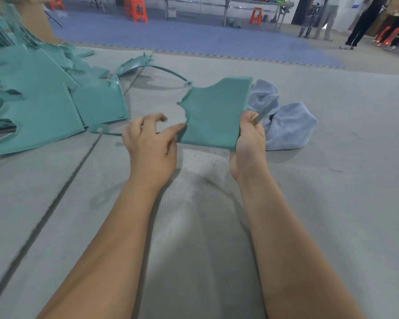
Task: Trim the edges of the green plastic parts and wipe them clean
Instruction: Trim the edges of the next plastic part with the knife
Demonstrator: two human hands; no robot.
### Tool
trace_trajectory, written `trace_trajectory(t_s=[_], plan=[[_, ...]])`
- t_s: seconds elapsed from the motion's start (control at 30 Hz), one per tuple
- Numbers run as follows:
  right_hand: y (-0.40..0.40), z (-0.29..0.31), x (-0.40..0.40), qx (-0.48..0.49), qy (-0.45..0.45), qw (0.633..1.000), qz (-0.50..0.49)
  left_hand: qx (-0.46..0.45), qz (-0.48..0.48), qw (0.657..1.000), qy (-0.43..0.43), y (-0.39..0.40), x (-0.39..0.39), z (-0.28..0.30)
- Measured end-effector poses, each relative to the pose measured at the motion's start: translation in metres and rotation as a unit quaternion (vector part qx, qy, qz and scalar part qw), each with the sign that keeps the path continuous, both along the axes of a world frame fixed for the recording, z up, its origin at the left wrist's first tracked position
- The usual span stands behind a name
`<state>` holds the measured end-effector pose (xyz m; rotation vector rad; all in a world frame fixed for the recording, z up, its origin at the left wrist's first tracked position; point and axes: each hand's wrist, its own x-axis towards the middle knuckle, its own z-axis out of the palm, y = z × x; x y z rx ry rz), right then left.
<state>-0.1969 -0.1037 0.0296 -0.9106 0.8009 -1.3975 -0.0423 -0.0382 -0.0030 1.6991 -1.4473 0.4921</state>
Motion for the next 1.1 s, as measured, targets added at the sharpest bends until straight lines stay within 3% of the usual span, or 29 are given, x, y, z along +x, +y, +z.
trace_trajectory(t_s=[0.1, 0.2, 0.23, 0.27, 0.33, 0.37, 0.43, 0.5, 0.57, 0.63, 0.77, 0.9, 0.97, 1.1], plan=[[0.003, 0.008, 0.001, -0.056, -0.039, 0.996, -0.050, -0.016, -0.028, 0.999, 0.035, 0.000, -0.004, 0.001], [0.007, 0.014, 0.000, -0.202, 0.045, 0.968, -0.139, 0.014, -0.111, 0.971, 0.213, 0.001, -0.004, 0.004], [0.009, 0.014, 0.000, -0.270, 0.116, 0.942, -0.165, 0.028, -0.147, 0.934, 0.325, 0.001, -0.005, 0.008], [0.011, 0.012, 0.002, -0.335, 0.195, 0.904, -0.181, 0.034, -0.184, 0.874, 0.449, 0.002, -0.005, 0.013], [0.016, 0.005, 0.007, -0.426, 0.354, 0.813, -0.177, 0.032, -0.248, 0.710, 0.658, 0.003, -0.005, 0.023], [0.018, 0.000, 0.009, -0.448, 0.428, 0.769, -0.157, 0.032, -0.276, 0.638, 0.718, 0.002, -0.003, 0.024], [0.023, -0.008, 0.015, -0.462, 0.532, 0.704, -0.090, 0.034, -0.319, 0.561, 0.763, 0.001, 0.004, 0.021], [0.026, -0.013, 0.019, -0.460, 0.569, 0.681, -0.029, 0.034, -0.353, 0.526, 0.773, 0.003, 0.008, 0.018], [0.027, -0.015, 0.021, -0.464, 0.588, 0.663, -0.006, 0.045, -0.380, 0.515, 0.767, 0.004, 0.012, 0.018], [0.028, -0.016, 0.021, -0.452, 0.597, 0.663, 0.019, 0.079, -0.382, 0.539, 0.747, 0.005, 0.012, 0.020], [0.028, -0.017, 0.021, -0.425, 0.573, 0.699, 0.045, 0.114, -0.299, 0.606, 0.728, 0.003, 0.005, 0.021], [0.026, -0.020, 0.020, -0.364, 0.539, 0.759, -0.004, 0.088, -0.233, 0.652, 0.716, -0.001, 0.002, 0.017], [0.023, -0.020, 0.018, -0.307, 0.523, 0.794, -0.051, 0.054, -0.228, 0.650, 0.723, -0.003, 0.004, 0.016], [0.022, -0.016, 0.017, -0.238, 0.437, 0.859, -0.118, -0.011, -0.267, 0.606, 0.749, -0.005, 0.009, 0.016]])
